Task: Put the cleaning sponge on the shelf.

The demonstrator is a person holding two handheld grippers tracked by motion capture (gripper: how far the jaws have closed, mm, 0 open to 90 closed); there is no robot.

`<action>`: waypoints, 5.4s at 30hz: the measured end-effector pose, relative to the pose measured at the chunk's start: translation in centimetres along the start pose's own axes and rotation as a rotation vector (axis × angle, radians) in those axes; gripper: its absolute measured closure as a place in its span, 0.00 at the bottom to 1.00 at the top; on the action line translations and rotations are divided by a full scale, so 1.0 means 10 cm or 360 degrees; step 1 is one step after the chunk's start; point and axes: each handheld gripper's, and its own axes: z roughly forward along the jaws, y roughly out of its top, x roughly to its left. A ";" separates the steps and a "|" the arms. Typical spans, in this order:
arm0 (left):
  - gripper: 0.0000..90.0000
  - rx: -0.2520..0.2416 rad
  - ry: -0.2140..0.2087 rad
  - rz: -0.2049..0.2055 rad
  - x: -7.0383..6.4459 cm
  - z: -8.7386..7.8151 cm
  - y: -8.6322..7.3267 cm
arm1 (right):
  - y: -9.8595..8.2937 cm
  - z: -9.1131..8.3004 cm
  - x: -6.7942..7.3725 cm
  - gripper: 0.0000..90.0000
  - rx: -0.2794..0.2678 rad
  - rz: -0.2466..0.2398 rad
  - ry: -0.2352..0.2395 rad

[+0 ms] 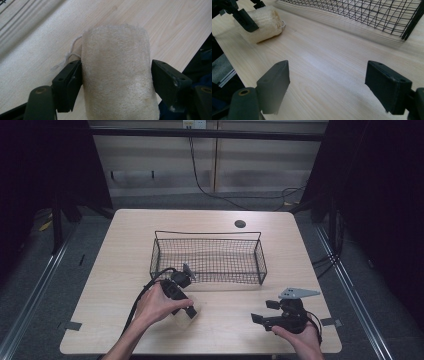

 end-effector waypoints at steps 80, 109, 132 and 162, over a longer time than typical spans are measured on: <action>0.32 -0.0075 0.0194 0.0187 -0.06 -1.00 -0.06 | 0.00 0.01 0.00 0.22 0.0024 0.0011 0.0005; 0.32 -0.0300 0.0075 -0.0031 0.13 -1.44 0.11 | -0.01 0.01 0.01 0.22 0.0027 0.0011 0.0012; 0.32 -0.0365 0.0097 -0.0206 0.26 -1.56 0.50 | -0.01 0.00 0.01 0.21 0.0017 0.0011 0.0024; 0.32 -0.0323 0.0234 -0.0483 0.61 -1.11 0.74 | -0.01 0.01 0.02 0.21 0.0027 0.0013 0.0035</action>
